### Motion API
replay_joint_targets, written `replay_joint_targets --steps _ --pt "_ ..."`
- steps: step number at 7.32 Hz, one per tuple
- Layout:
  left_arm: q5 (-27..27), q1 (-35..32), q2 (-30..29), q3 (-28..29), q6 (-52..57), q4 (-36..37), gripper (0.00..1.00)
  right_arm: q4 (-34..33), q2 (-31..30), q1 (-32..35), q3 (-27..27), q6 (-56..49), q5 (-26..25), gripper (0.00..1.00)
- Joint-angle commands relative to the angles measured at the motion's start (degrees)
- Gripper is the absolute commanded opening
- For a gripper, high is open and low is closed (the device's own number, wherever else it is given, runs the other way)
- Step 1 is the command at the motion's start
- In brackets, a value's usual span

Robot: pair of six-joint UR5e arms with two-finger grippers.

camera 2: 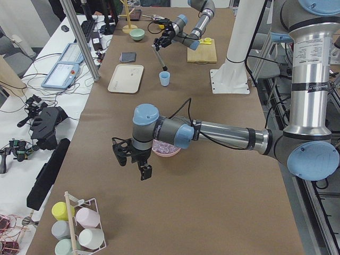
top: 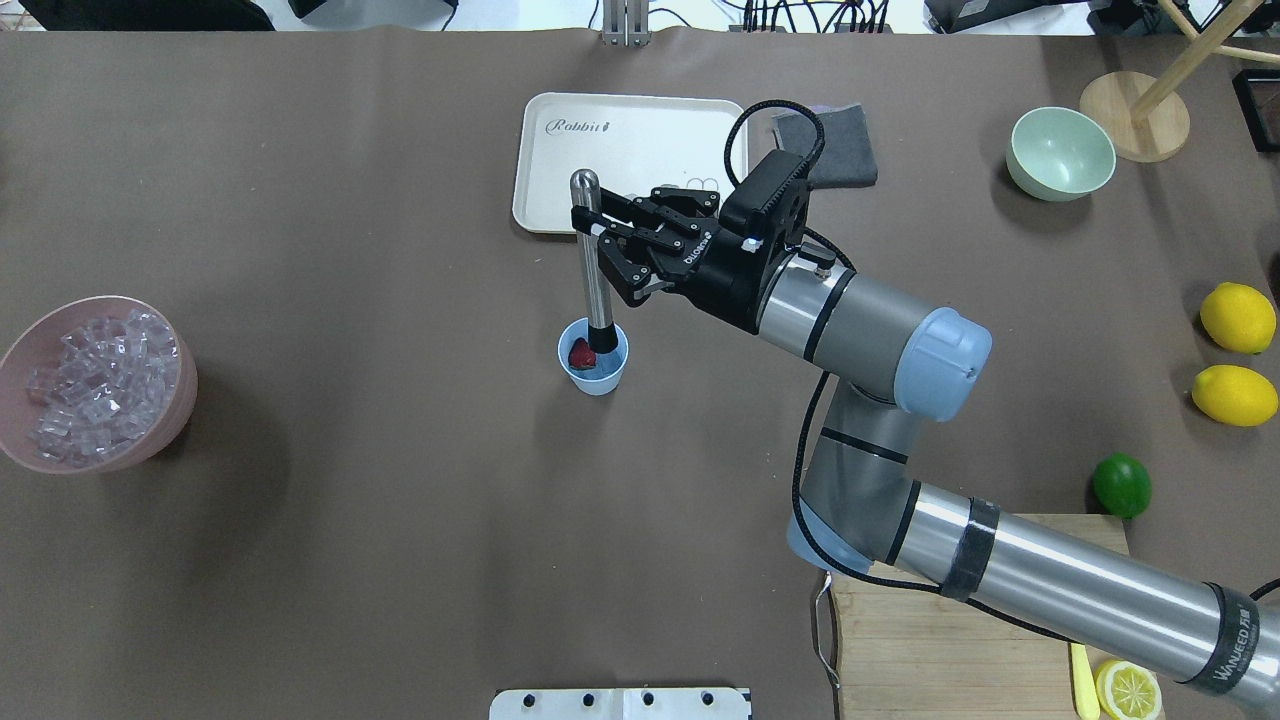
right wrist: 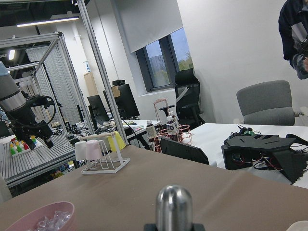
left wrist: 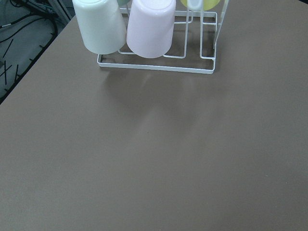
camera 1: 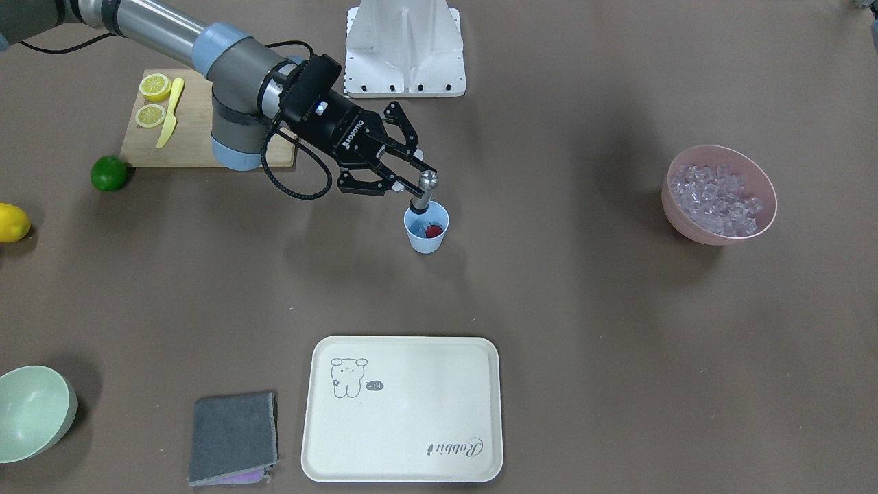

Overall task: Mash ice and strawberries in cup
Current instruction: 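Press the muddler down and up inside the cup with the right gripper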

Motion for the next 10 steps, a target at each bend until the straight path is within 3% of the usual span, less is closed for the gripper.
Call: replay_joint_targets --steps 1,6,10 --pt "-0.01 0.00 0.95 -0.06 -0.09 -0.06 0.98 2.23 -0.10 0.03 -0.91 -1.47 -0.21 0.00" --pt "0.08 0.00 1.75 -0.24 0.08 -0.23 0.98 1.27 1.21 -0.57 -2.75 -3.76 -1.44 0.00" --pt "0.08 0.00 1.67 -0.06 0.17 -0.23 0.98 -1.10 1.65 -3.47 -2.93 -3.85 -5.39 0.00"
